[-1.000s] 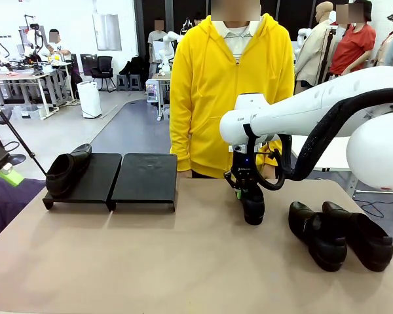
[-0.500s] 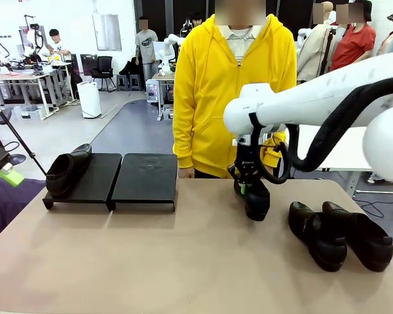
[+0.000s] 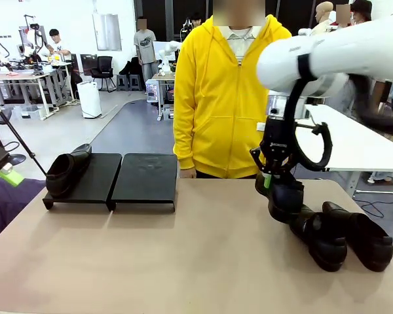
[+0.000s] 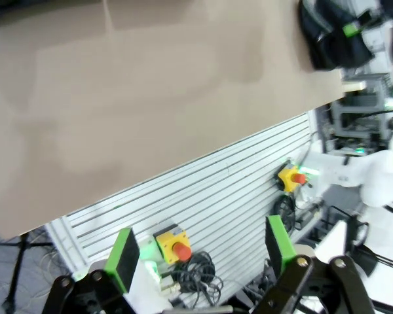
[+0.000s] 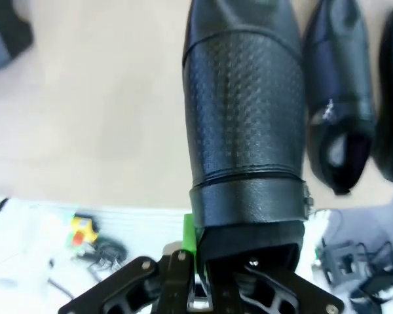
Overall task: Organize the shoes by placing them on the stand.
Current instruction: Pick up one Shoe and place it in the middle of the table.
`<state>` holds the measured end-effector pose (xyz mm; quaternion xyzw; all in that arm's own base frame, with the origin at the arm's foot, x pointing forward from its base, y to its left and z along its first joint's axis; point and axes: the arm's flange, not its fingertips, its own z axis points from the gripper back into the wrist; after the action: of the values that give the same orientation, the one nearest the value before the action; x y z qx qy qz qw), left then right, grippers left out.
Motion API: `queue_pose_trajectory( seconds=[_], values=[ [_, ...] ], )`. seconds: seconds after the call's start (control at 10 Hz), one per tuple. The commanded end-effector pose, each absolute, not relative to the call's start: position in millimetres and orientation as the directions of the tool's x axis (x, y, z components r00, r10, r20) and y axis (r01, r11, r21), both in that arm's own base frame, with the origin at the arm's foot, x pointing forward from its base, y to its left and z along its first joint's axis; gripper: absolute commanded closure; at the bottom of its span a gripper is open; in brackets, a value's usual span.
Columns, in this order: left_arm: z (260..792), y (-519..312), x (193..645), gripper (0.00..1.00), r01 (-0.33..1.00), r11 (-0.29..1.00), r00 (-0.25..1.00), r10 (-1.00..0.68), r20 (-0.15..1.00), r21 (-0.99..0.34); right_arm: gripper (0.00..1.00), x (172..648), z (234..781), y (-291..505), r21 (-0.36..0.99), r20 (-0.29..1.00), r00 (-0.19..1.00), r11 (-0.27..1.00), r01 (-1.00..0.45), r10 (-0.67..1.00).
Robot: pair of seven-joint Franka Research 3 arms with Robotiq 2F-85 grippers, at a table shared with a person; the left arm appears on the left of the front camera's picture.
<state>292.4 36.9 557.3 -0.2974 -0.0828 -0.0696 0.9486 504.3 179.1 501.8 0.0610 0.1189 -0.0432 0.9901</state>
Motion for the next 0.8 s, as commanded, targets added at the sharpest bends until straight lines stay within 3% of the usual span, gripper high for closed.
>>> queue_pose_trajectory(
  seconds=[0.0, 0.1, 0.2, 0.5, 0.6, 0.7],
  values=[
    [557, 36, 293, 0.0, 0.173, 0.809, 0.977, -0.067, 0.205, -0.561, 1.0, 442, 491, 177, 0.19, -0.099, 0.993, 0.979, 0.074, -0.056],
    [557, 36, 293, 0.0, 0.173, 0.809, 0.977, -0.067, 0.205, -0.561, 1.0, 444, 483, 176, 0.177, -0.077, 0.997, 0.983, 0.044, -0.031],
    [557, 36, 293, 0.0, 0.173, 0.809, 0.977, -0.067, 0.205, -0.561, 1.0, 472, 507, 179, 0.132, -0.199, 0.978, 0.986, 0.097, -0.07],
    [557, 36, 293, 0.0, 0.173, 0.809, 0.977, -0.067, 0.205, -0.561, 1.0, 472, 507, 179, 0.132, -0.199, 0.978, 0.986, 0.097, -0.07],
    [557, 36, 293, 0.0, 0.173, 0.809, 0.977, -0.067, 0.205, -0.561, 1.0, 458, 494, 177, 0.13, -0.18, 0.981, 0.987, 0.098, -0.074],
    [557, 36, 293, 0.0, 0.173, 0.809, 0.977, -0.067, 0.205, -0.561, 1.0, 449, 496, 218, 0.068, -0.069, 0.997, 0.997, 0.046, -0.041]
  ],
)
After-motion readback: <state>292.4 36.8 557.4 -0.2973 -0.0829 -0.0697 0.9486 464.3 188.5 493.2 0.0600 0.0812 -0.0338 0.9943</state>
